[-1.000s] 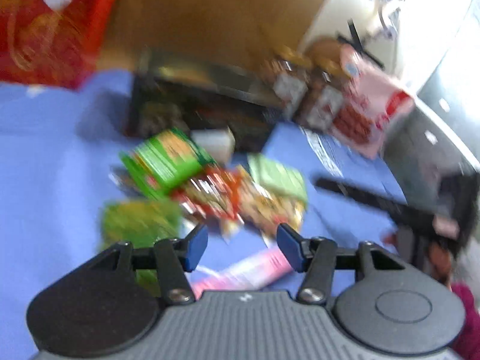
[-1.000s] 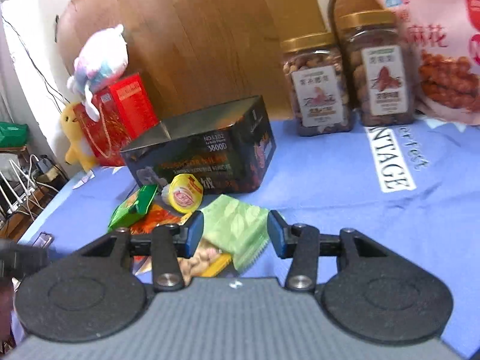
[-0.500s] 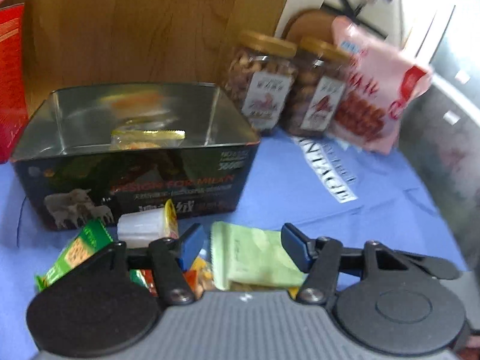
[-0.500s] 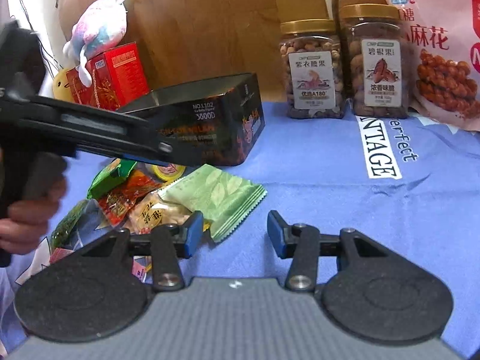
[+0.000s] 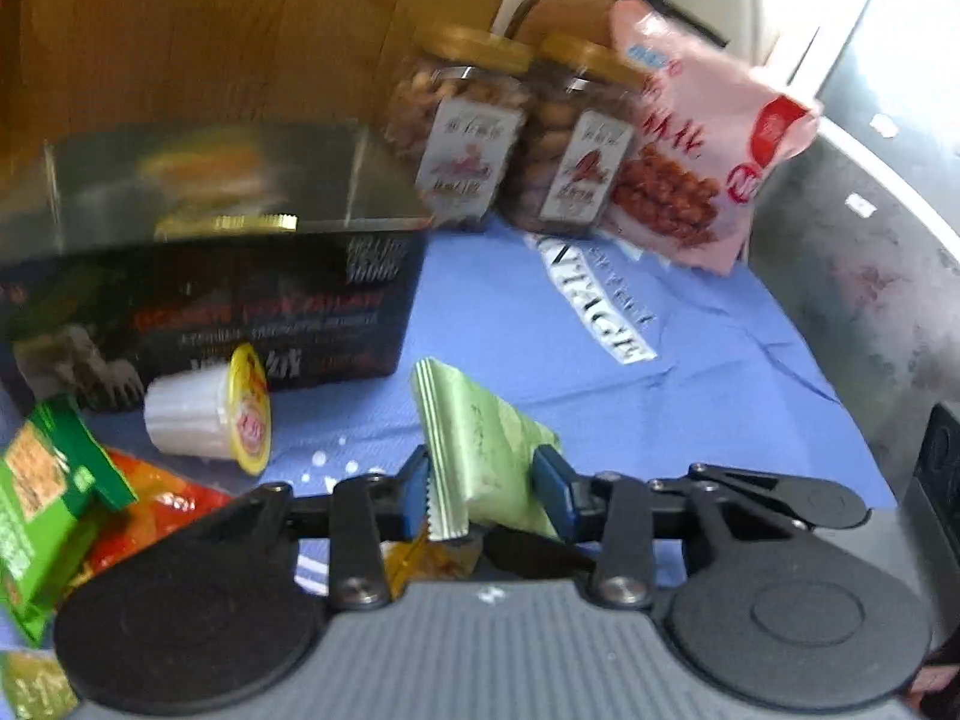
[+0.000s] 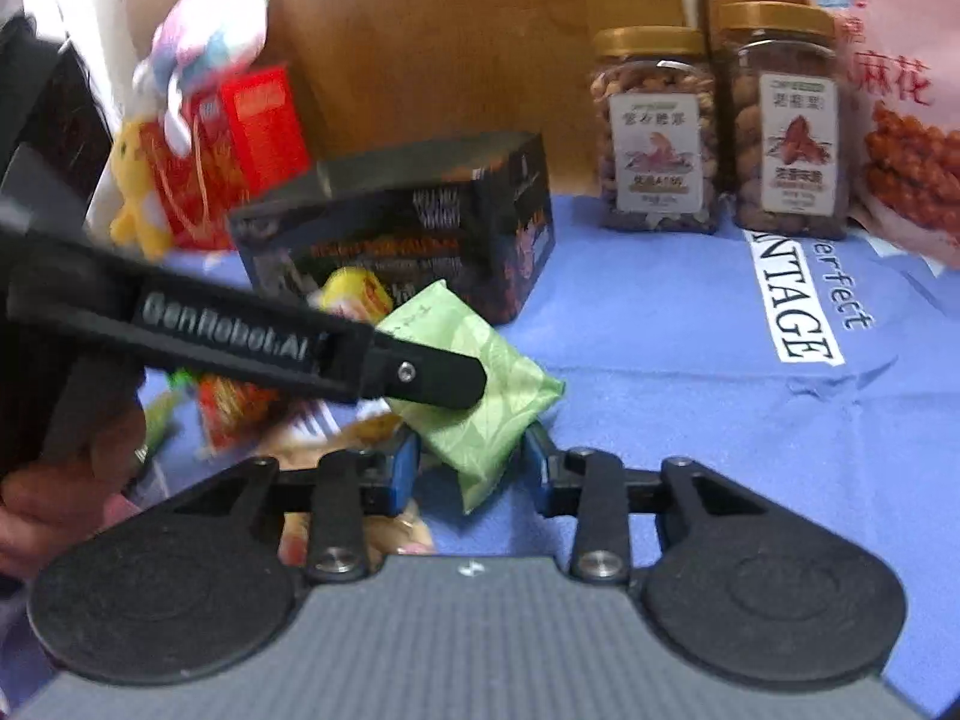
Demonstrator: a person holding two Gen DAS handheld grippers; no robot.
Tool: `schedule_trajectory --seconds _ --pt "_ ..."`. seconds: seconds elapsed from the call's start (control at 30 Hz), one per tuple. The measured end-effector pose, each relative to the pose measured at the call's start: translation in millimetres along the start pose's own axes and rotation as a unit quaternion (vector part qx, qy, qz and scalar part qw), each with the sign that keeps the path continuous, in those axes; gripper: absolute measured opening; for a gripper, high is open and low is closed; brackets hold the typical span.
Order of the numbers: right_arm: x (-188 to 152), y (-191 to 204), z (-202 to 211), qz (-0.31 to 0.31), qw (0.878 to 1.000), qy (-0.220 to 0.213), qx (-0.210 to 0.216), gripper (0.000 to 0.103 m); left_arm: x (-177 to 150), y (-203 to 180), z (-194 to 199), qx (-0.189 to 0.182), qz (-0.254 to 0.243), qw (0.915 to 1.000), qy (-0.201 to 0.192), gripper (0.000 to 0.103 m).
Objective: Organize snacks
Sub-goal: 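Grasp the pale green packet with the left gripper, then lower the pale green packet into the black tin and open the left gripper, then grasp the white cup with yellow lid with the left gripper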
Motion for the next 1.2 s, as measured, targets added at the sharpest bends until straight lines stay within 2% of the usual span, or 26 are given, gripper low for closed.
schedule_trajectory --seconds 0.1,0.2,0.37,0.43,0.53,0.67,0.73,0.8,0.83,0.9,1.0,1.1,1.2 --pt "13 13 23 0.016 0.999 -0.045 0.002 0.04 12 -4 33 -0.018 -0.002 0.999 -0.042 0.036" --pt "45 34 31 0.047 0.995 -0.087 0.006 0.04 32 7 67 -0.022 0.003 0.9951 -0.096 0.036" --pt "96 70 -16 0.095 0.99 -0.098 0.025 0.042 65 59 86 0.023 0.038 0.9886 -0.144 0.038" --pt "105 82 -46 0.112 0.99 -0.084 0.013 0.043 74 78 75 0.056 0.045 0.9878 -0.138 0.045" --pt "101 85 -60 0.12 0.989 -0.081 -0.024 0.043 71 100 64 0.116 0.053 0.9858 -0.109 0.045" --pt "77 69 -29 0.048 0.995 -0.079 0.036 0.044 43 118 94 0.064 0.09 0.9834 -0.144 0.046" --pt "60 67 -27 0.04 0.997 -0.061 0.031 0.044 36 120 88 0.025 0.112 0.9853 -0.126 0.044" --pt "47 68 -32 0.038 0.998 -0.042 0.013 0.044 30 112 75 0.007 0.113 0.9883 -0.103 0.044" --pt "43 68 -37 0.038 0.999 -0.03 0.012 0.044 27 106 67 0.006 0.103 0.9904 -0.092 0.045" --pt "40 72 -48 0.045 0.999 -0.001 0.016 0.044 22 96 52 0.028 0.083 0.9932 -0.077 0.046" --pt "39 78 -58 0.074 0.997 0.019 0.013 0.047 17 88 37 0.043 0.065 0.9947 -0.067 0.055" --pt "39 78 -68 0.082 0.996 0.034 0.015 0.051 11 89 33 0.062 0.062 0.9942 -0.063 0.065" --pt "40 76 -81 0.08 0.995 0.049 0.027 0.051 8 90 27 0.059 0.067 0.9946 -0.053 0.066"
Point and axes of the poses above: each gripper's, at about its wrist camera, not at the fingertips, and z roughly against the way its jaws point, y to its left, x to its top, the point moved 2 cm from there along -z, roughly the way its jaws point, and after that the axes turned 1 degree about y, right-handed, at the moved point
